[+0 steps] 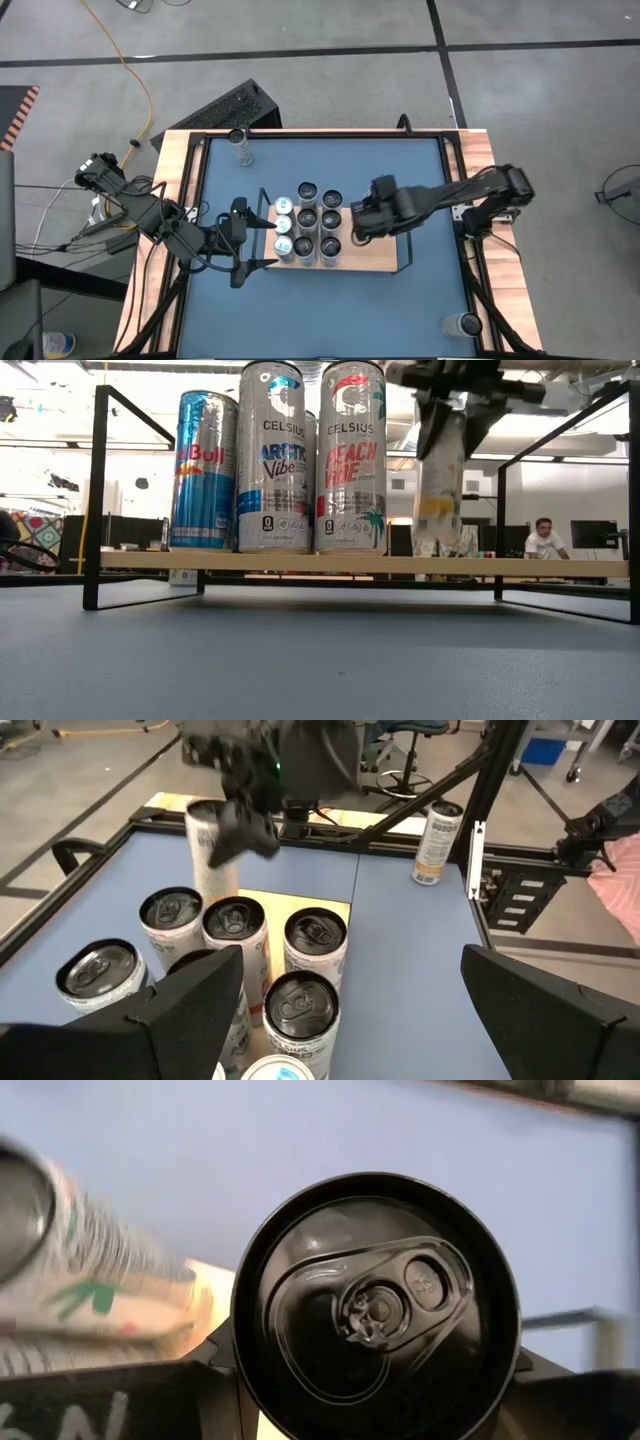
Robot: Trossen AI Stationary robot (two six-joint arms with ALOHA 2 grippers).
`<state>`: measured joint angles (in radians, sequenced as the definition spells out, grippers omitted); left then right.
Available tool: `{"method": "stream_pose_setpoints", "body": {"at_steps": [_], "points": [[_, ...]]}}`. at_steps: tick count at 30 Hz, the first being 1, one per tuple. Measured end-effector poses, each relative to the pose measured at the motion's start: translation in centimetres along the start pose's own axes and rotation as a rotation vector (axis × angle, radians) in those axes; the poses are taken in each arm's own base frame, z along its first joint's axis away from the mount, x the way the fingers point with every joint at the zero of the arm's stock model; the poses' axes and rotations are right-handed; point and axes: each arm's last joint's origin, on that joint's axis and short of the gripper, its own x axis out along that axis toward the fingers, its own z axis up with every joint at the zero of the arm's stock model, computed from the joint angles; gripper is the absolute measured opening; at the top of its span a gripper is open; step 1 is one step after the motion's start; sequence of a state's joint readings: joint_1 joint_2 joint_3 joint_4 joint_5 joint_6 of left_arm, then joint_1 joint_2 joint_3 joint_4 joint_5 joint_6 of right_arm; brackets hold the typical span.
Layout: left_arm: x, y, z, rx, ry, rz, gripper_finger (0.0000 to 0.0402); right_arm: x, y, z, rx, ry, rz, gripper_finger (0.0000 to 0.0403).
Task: Place canned beverage on shelf
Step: Put the top right yellow soda can on the shelf
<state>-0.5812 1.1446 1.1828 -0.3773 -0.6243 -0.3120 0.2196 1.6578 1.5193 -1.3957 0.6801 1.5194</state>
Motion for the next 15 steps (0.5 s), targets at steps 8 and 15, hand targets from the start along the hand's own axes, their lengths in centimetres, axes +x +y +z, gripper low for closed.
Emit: {"method": "stream_pose_setpoints", "body": {"at_steps": [8, 15], "points": [[0.0, -0.1, 0.0, -0.049, 0.005, -0.018, 0.0361, 0.1, 2.3, -0.3, -0.032, 0.048, -0.066, 0.0210], [0.0, -0.1, -0.1, -0.049, 0.009, -0.016, 0.0361, 0.1, 3.1, -0.1, -0.023, 0.075, -0.030, 0.0215]]}}
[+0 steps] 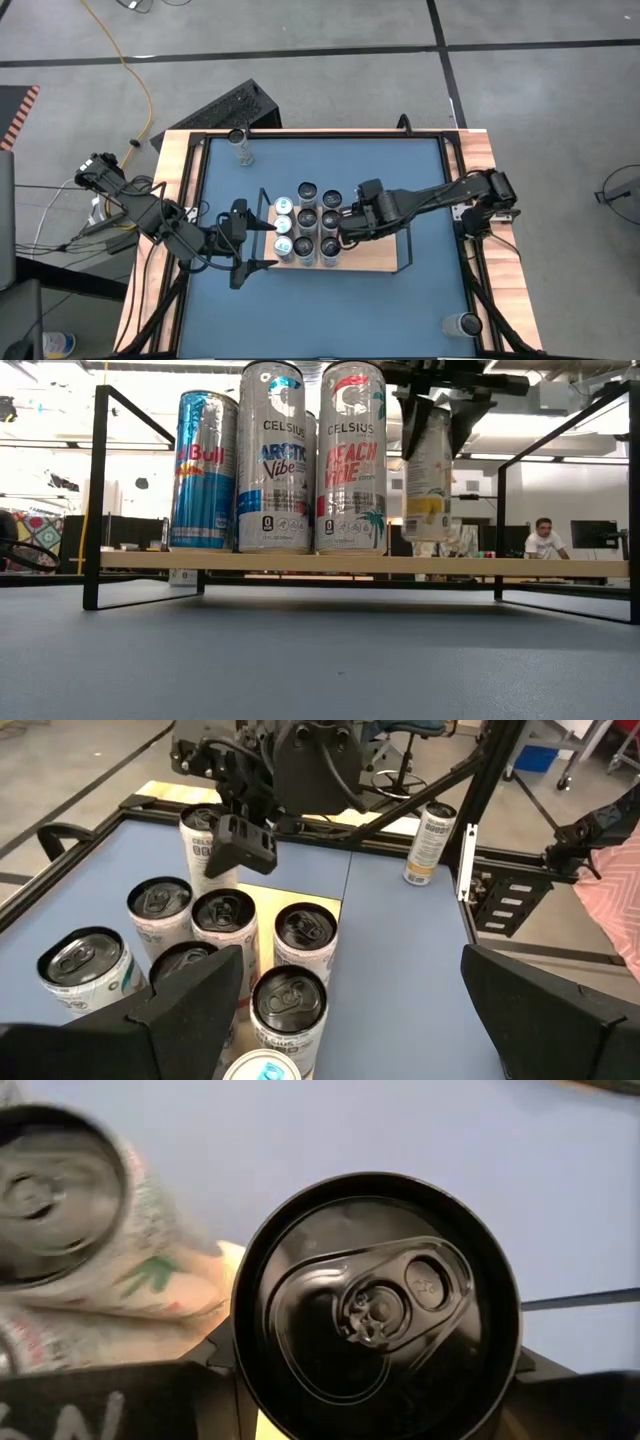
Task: Place canned beverage on shelf
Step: Put the top right yellow soda can on the shelf
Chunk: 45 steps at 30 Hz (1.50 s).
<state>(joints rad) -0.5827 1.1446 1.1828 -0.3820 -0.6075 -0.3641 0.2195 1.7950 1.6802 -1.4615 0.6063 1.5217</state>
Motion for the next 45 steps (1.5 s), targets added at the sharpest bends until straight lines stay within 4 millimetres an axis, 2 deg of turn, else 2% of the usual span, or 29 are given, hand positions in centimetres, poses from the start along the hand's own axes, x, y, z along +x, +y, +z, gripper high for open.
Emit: {"method": "stream_pose_setpoints", "body": {"at_steps": [4, 15, 25, 32, 40, 45], "points": [[0.0, 0.0, 0.0, 0.002, 0.003, 0.001, 0.0361, 0.1, 0.5, -0.6, -0.005, 0.030, 0.012, 0.0216], [0.0, 0.1, -0.2, 0.010, 0.014, 0.005, 0.0361, 0.2, 0.5, -0.6, -0.012, 0.054, 0.019, 0.0229], [0.0, 0.1, -0.2, 0.011, 0.014, 0.006, 0.0361, 1.9, 0.5, -1.6, -0.007, 0.075, 0.002, 0.0239], [0.0, 0.1, -0.2, 0.011, 0.014, 0.006, 0.0361, 2.0, 0.6, -1.6, -0.027, 0.074, 0.006, 0.0243], [0.0, 0.1, -0.2, 0.011, 0.014, 0.006, 0.0361, 2.0, 1.3, -1.6, -0.073, 0.075, 0.078, 0.0298], [0.0, 0.1, -0.2, 0.016, 0.020, 0.008, 0.0361, 1.8, 1.1, -1.5, -0.076, 0.070, 0.079, 0.0323]]}}
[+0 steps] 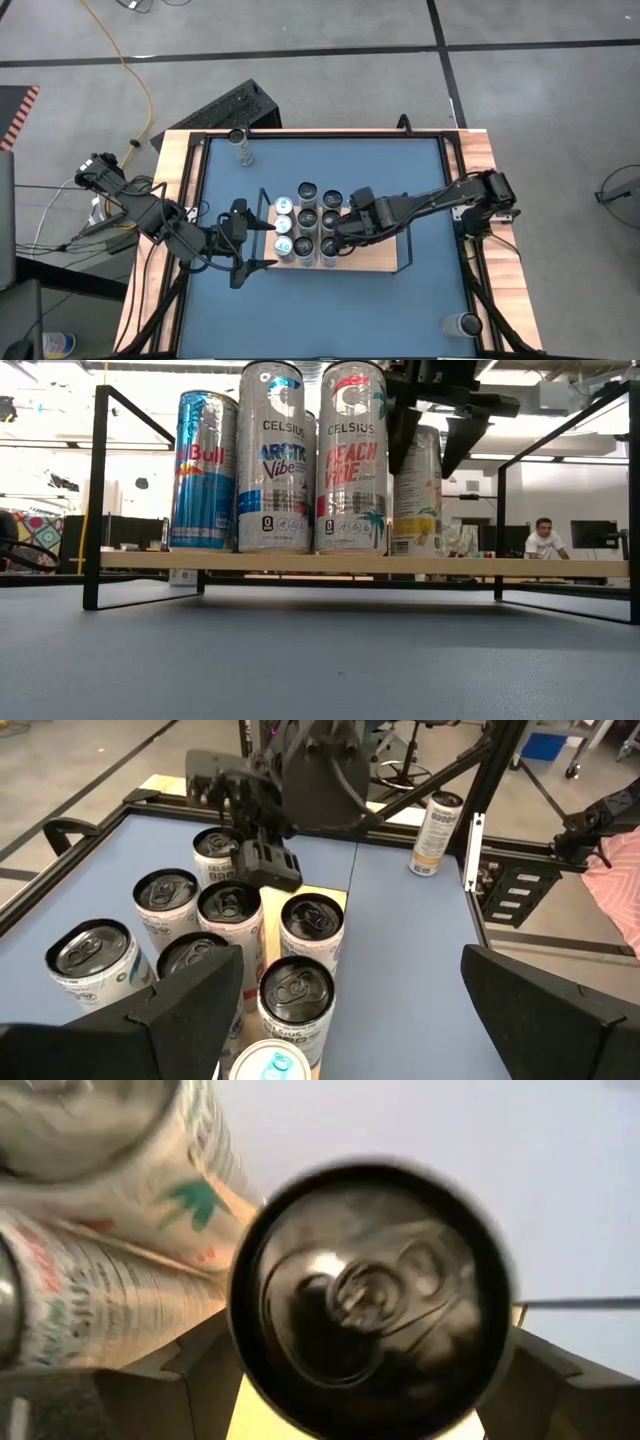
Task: Place canned beverage on shelf
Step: Put the top right yellow soda can on the shelf
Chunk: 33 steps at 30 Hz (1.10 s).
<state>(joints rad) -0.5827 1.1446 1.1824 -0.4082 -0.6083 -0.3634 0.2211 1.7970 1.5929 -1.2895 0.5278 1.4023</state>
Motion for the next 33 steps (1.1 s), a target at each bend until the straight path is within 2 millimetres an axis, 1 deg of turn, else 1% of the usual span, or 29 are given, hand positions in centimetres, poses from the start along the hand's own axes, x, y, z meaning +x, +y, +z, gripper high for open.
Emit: {"method": "stream_pose_setpoints", "body": {"at_steps": [2, 6, 10, 11, 14, 16, 18, 20, 24, 33], "points": [[0.0, 0.0, 0.0, 0.001, 0.002, 0.000, 0.0361, -0.4, -0.1, 0.0, -0.009, -0.015, 0.010, 0.0326], [0.0, 0.0, 0.0, 0.002, 0.002, 0.001, 0.0361, -1.9, -0.6, 0.3, -0.053, -0.044, 0.042, 0.0325], [0.0, 0.0, -0.1, 0.005, 0.005, 0.002, 0.0361, -4.1, -1.5, 0.7, -0.153, -0.071, 0.122, 0.0324], [0.0, 0.0, -0.1, 0.006, 0.007, 0.003, 0.0361, -4.8, -2.1, 1.0, -0.185, -0.079, 0.142, 0.0324], [0.0, 0.0, -0.1, 0.007, 0.010, 0.003, 0.0361, -7.1, -4.0, 1.4, -0.359, -0.115, 0.198, 0.0324], [0.0, 0.0, -0.2, 0.008, 0.017, -0.010, 0.0361, -8.9, -5.6, 1.4, -0.551, -0.142, 0.227, 0.0324], [0.0, 0.0, -0.2, -0.001, 0.029, -0.034, 0.0361, -10.1, -6.7, 1.2, -0.773, -0.185, 0.259, 0.0324], [0.0, -0.1, -0.3, -0.010, 0.042, -0.046, 0.0361, -10.9, -7.5, 1.1, -0.902, -0.213, 0.301, 0.0324], [0.0, 0.0, -0.4, -0.025, 0.054, -0.047, 0.0361, -10.7, -7.5, 1.9, -0.975, -0.183, 0.424, 0.0324], [0.0, 0.0, -0.4, -0.060, 0.053, -0.046, 0.0361, -7.6, -5.6, 3.8, -1.193, -0.151, 0.412, 0.0324]]}}
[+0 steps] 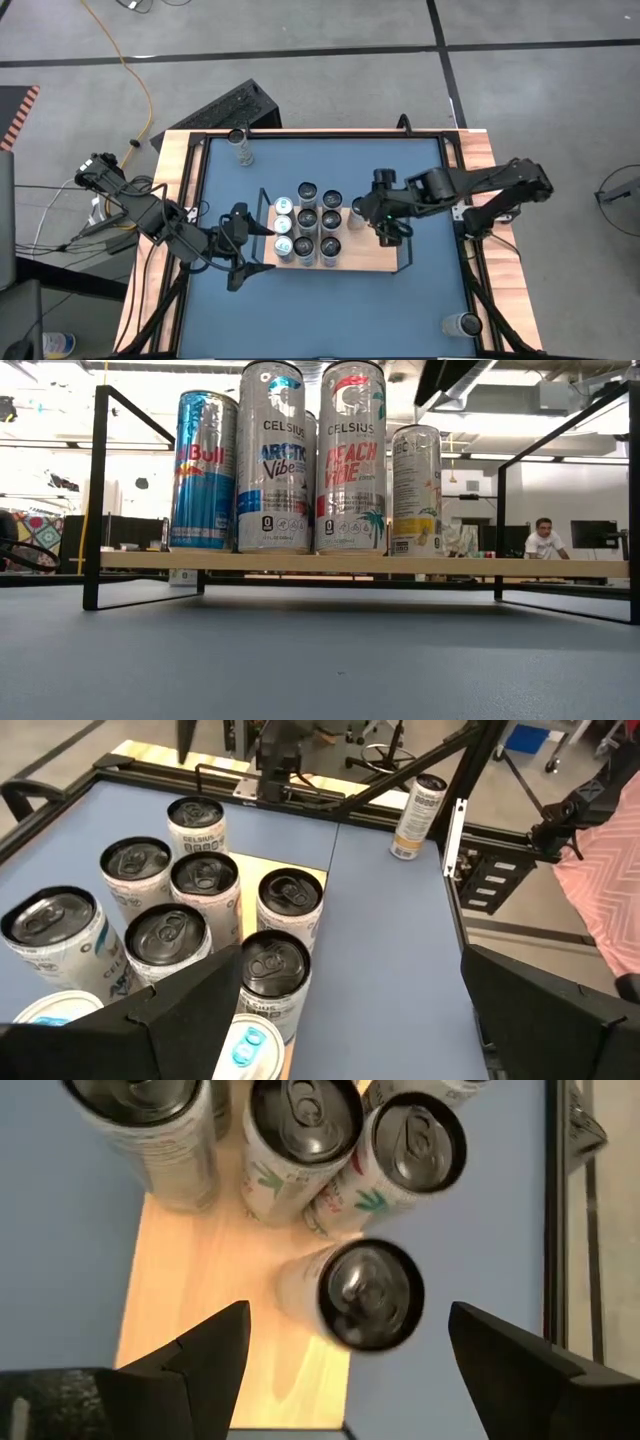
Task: Place canned beverage on shelf
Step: Put the top right yellow soda can on the shelf
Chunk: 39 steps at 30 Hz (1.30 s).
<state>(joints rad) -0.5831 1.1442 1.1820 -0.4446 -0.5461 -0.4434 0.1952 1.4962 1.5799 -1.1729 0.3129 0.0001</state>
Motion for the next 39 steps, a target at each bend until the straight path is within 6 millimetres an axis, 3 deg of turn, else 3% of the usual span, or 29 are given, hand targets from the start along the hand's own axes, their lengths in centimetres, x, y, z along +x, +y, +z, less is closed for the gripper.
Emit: {"method": "stream_pose_setpoints", "body": {"at_steps": [6, 27, 34, 39], "points": [[0.0, 0.0, 0.0, -0.021, 0.002, 0.000, 0.0361, 2.2, -0.9, 0.6, -0.073, 0.040, 0.028, 0.0324], [0.0, 0.0, -0.1, -0.019, 0.008, 0.006, 0.0361, 5.8, -3.1, 0.8, -0.120, 0.129, 0.131, 0.0322], [0.0, 0.1, -0.1, -0.017, 0.010, 0.005, 0.0361, 6.3, -3.1, 0.8, -0.068, 0.150, 0.130, 0.0289], [0.0, 0.1, -0.1, -0.017, 0.011, 0.005, 0.0361, 6.4, -3.1, 0.8, 0.060, 0.163, 0.109, 0.0261]]}}
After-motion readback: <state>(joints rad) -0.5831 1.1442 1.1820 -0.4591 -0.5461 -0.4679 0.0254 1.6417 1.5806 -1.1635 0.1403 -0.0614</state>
